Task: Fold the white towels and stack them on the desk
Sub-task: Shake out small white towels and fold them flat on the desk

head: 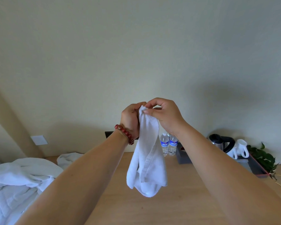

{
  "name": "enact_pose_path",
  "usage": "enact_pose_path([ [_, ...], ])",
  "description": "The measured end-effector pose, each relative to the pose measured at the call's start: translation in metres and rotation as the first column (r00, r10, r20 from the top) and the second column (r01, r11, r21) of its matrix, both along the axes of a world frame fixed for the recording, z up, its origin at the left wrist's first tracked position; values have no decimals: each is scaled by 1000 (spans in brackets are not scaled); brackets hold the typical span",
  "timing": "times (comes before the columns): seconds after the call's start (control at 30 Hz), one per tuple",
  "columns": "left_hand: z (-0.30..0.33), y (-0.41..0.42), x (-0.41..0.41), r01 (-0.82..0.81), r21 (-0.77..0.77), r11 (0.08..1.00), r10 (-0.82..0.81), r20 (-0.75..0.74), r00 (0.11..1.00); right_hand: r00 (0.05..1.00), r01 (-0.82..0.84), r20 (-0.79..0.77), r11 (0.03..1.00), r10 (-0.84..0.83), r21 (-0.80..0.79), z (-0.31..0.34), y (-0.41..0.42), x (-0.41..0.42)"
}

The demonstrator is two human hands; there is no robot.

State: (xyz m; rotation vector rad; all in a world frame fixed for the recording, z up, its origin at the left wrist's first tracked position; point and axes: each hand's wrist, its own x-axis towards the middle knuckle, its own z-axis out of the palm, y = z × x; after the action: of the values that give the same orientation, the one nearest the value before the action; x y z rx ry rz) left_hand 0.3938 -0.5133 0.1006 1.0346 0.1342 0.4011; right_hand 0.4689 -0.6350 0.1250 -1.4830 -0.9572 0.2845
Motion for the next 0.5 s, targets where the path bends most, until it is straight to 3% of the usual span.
enact_pose_path([
  [0.17,-3,-2,2,21,26,999,-21,-1,1000,978,77,197,997,-70,-28,1,3,-3],
  [0.5,-9,-1,6,25,-28,999,-25,-3,1000,954,42,298,991,-2,-128,4,4,10],
])
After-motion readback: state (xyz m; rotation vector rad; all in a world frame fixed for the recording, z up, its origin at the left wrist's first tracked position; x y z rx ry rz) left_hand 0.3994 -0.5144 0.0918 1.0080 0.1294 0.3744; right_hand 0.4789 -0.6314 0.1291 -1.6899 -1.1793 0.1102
